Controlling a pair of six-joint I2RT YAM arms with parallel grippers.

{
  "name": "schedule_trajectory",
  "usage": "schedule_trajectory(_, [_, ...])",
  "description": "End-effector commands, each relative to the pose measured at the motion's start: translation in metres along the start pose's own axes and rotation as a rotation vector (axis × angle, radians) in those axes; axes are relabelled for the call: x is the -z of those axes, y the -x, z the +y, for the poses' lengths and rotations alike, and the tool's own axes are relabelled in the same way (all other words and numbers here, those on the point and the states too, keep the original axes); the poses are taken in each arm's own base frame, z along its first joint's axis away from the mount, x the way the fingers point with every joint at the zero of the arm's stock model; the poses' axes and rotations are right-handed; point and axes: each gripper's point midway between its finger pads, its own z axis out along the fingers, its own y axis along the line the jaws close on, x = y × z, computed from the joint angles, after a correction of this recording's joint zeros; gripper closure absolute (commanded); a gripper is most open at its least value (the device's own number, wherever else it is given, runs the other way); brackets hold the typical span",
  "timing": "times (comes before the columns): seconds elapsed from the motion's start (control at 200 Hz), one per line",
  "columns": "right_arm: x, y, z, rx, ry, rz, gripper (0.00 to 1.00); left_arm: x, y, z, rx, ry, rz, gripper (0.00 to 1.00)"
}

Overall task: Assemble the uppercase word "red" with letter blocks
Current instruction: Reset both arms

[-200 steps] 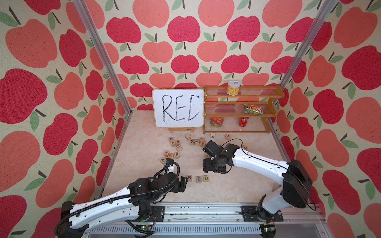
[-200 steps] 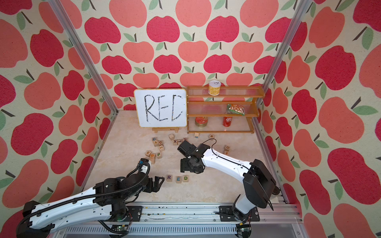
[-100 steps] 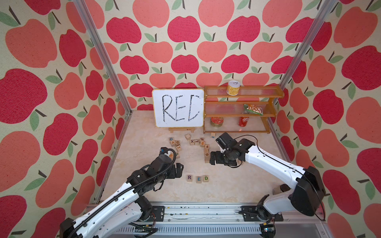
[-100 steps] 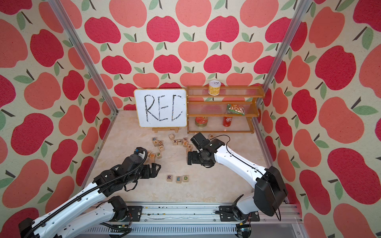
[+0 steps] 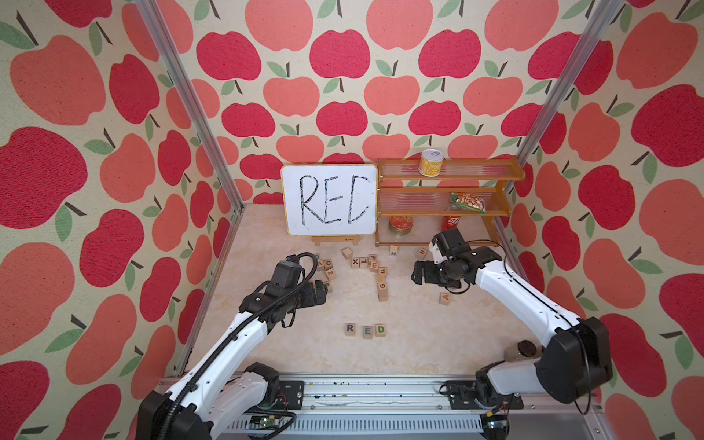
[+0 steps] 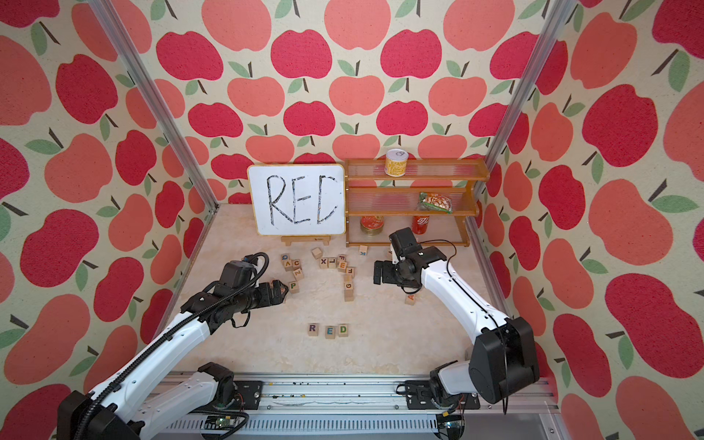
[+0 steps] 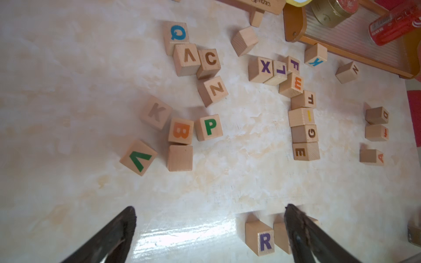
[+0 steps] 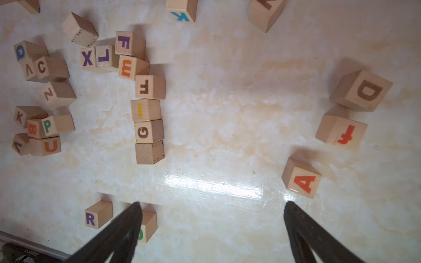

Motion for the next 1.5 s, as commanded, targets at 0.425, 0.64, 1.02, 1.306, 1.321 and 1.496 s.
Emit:
schedule_trajectory(0.425, [-0.023,0.077,-0.108,0.122,-0.2,-0.332,0.01,-0.038,0.079,0.102,0.059,0.232,-0.22,0.01])
schedule_trajectory(0.64, [-0.045,0.09,-0.16,0.05,-0.274,-0.392,0.01,-0.038,0.102,0.155,0.193,0.273,-0.296,0.01])
schedule_trajectory(1.02, [-0.059,0.098,-0.183,0.103,-0.367,-0.538,0.01,-0.065,0.127,0.196,0.094,0.286,-0.404,0.01])
schedule_trajectory(1.306, [-0.046,0.093,-0.18,0.119,-0.368,-0.673,0.01,-0.069,0.124,0.186,0.021,0.239,-0.459,0.01])
schedule_trajectory(1.321, [-0.045,0.092,-0.178,0.124,-0.364,-0.684,0.01,-0.067,0.124,0.184,0.009,0.237,-0.473,0.01])
schedule_trajectory(1.496, [-0.04,0.073,-0.172,0.156,-0.346,-0.841,0.01,-0.066,0.113,0.162,-0.121,0.24,-0.563,0.01])
